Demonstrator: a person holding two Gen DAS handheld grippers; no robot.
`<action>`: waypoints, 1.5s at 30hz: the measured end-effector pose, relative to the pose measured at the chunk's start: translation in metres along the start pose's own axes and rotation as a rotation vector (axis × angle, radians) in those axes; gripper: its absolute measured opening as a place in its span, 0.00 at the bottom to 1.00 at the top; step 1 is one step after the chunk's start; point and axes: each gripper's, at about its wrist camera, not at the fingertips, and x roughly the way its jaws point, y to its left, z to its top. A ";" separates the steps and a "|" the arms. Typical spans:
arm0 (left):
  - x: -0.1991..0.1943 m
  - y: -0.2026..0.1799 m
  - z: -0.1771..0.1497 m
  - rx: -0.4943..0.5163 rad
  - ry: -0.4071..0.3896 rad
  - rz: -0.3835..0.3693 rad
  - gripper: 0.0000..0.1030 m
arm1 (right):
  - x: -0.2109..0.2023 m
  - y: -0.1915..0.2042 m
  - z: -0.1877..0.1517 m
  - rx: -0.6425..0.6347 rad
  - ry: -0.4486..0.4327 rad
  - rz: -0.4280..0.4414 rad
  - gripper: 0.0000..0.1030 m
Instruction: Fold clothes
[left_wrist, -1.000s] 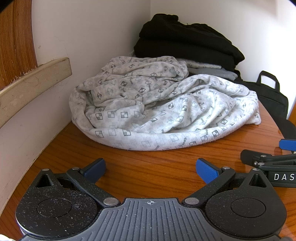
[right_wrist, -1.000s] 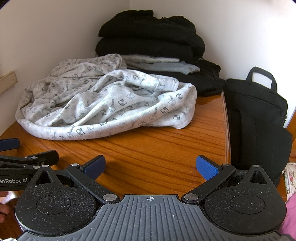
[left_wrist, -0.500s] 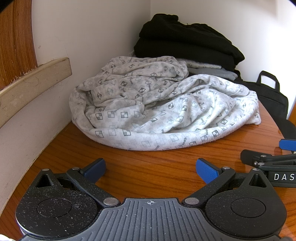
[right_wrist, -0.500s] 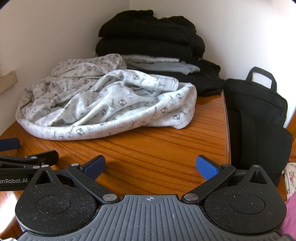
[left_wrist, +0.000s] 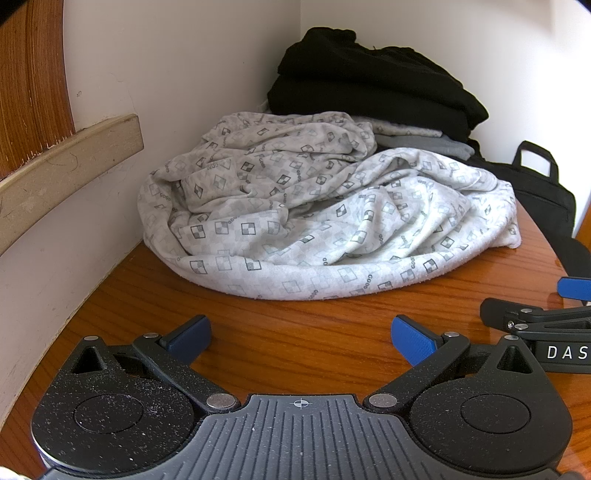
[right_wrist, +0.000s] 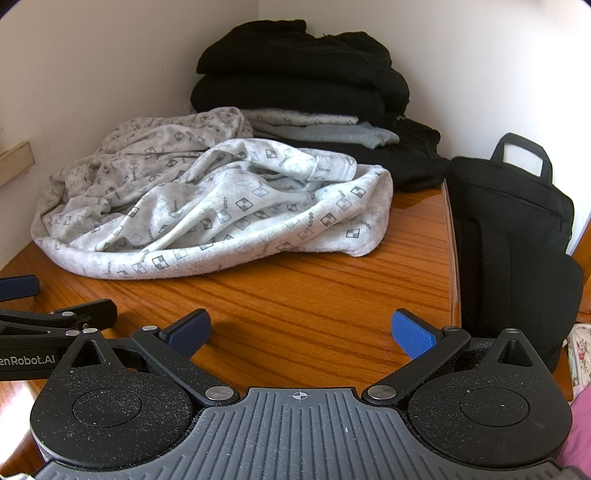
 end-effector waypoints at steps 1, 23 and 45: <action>0.000 0.000 0.000 0.000 0.000 0.000 1.00 | 0.000 0.000 0.000 0.000 0.000 0.000 1.00; 0.000 0.001 0.000 0.000 0.000 -0.002 1.00 | 0.000 0.000 0.000 0.000 0.000 0.000 1.00; -0.001 0.001 0.000 0.000 0.000 -0.002 1.00 | 0.000 0.000 0.000 0.001 0.000 -0.001 1.00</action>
